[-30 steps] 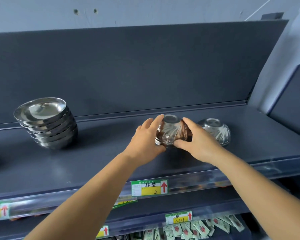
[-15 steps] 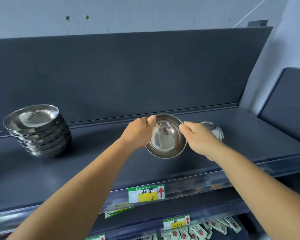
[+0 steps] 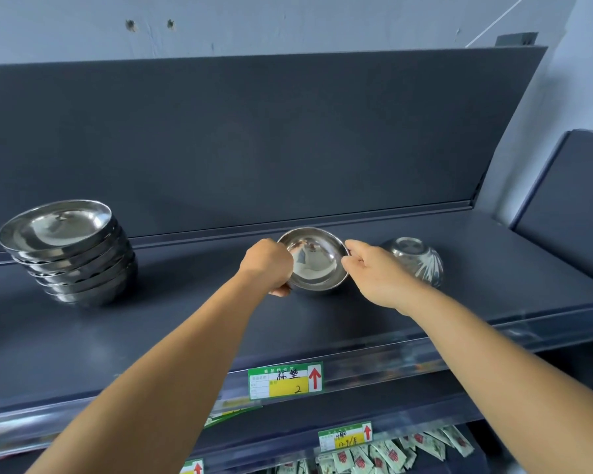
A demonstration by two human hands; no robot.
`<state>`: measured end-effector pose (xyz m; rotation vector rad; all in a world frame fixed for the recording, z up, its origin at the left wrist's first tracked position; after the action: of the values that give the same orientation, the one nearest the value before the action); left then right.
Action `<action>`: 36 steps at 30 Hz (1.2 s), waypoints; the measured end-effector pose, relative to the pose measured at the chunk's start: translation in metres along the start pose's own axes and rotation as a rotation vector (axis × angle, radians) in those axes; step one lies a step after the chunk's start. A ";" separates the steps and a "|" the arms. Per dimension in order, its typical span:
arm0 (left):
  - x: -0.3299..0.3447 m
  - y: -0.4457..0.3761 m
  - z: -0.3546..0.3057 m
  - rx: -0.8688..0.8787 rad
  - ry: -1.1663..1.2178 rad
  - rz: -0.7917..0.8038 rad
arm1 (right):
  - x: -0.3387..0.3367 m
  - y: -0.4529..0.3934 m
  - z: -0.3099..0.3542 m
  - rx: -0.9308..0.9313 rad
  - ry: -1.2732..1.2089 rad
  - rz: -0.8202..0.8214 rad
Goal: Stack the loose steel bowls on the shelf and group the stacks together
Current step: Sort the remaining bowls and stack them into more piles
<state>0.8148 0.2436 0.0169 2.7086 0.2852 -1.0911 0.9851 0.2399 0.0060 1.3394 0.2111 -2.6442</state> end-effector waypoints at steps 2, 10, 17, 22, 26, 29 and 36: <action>0.002 0.003 -0.001 -0.049 0.026 0.033 | 0.002 -0.003 -0.005 0.011 0.008 0.024; 0.007 0.016 -0.014 0.125 -0.248 0.010 | -0.004 0.003 -0.007 -0.021 0.009 0.097; 0.030 0.053 -0.043 0.476 -0.395 -0.104 | -0.041 0.022 -0.024 -0.138 0.179 -0.072; 0.077 0.064 -0.066 0.686 -0.379 0.053 | -0.058 0.029 -0.065 -0.072 0.180 -0.094; 0.108 0.049 -0.068 0.555 -0.346 0.193 | -0.061 0.029 -0.090 0.027 0.165 -0.044; 0.117 0.037 -0.065 0.455 -0.297 0.226 | -0.059 0.025 -0.104 0.080 0.127 0.016; 0.121 0.024 -0.065 0.428 -0.186 0.214 | -0.055 0.012 -0.114 0.122 0.080 0.018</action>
<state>0.9493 0.2496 -0.0186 2.8692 -0.2965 -1.4615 1.1092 0.2555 -0.0165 1.4787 0.0476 -2.6287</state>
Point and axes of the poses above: each hand's wrist, its own y-axis away from the middle knuckle, its own x-axis out of the palm, z = x × y, the point moved 2 cm from there along -y, towards the middle knuckle, and after that the axes turned 5 degrees about y, right-handed, at the moved point
